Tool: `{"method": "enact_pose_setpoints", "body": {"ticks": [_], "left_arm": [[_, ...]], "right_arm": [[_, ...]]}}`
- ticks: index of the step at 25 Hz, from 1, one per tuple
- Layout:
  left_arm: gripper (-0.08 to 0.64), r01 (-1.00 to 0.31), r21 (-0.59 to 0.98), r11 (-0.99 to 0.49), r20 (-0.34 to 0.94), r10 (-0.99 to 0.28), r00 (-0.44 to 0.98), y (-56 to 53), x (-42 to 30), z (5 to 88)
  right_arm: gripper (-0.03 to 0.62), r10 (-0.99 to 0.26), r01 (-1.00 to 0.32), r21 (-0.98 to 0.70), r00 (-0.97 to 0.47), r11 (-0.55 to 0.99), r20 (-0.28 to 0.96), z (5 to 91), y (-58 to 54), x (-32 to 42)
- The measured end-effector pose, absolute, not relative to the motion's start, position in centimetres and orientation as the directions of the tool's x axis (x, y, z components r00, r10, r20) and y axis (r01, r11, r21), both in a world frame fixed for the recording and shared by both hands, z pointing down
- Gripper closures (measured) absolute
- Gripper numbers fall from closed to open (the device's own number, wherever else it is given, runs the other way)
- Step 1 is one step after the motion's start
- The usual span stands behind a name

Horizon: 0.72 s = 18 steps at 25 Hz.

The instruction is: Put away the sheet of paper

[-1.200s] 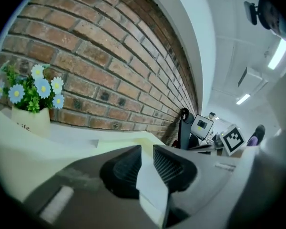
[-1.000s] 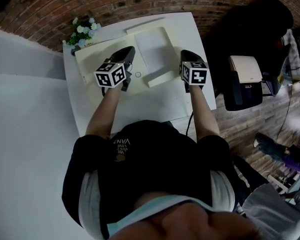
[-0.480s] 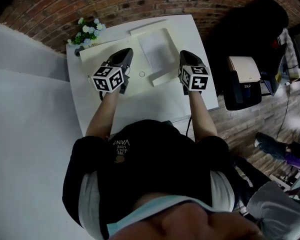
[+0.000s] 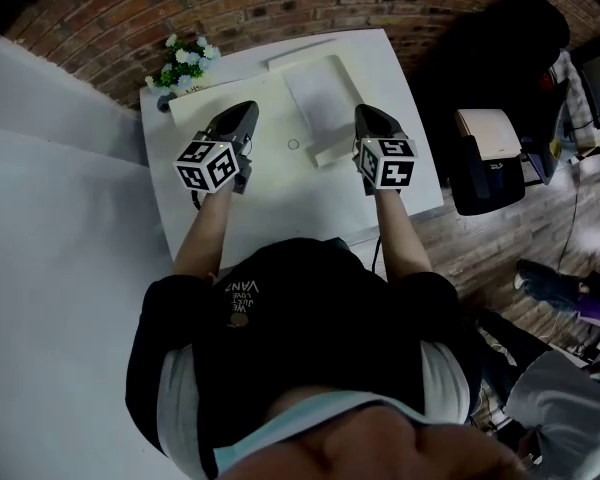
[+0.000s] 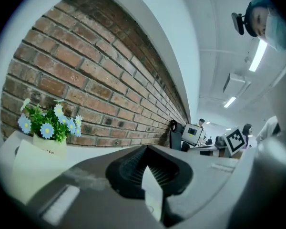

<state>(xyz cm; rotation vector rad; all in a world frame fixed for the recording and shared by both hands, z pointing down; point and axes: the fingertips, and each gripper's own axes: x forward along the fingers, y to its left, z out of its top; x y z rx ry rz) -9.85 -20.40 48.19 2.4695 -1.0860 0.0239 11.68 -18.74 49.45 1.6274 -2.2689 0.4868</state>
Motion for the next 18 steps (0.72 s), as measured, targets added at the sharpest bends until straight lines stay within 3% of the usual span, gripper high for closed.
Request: {"method": "enact_pose_setpoints", "body": {"ticks": [18], "left_arm": [[0.560,-0.720,0.263,-0.642,0.151,-0.709,0.689,-16.4,-12.9,46.7]], "right_arm": [[0.592,-0.888,-0.946,-0.124,-0.324,0.300,0.327,45.9,-12.5,6.8]]}}
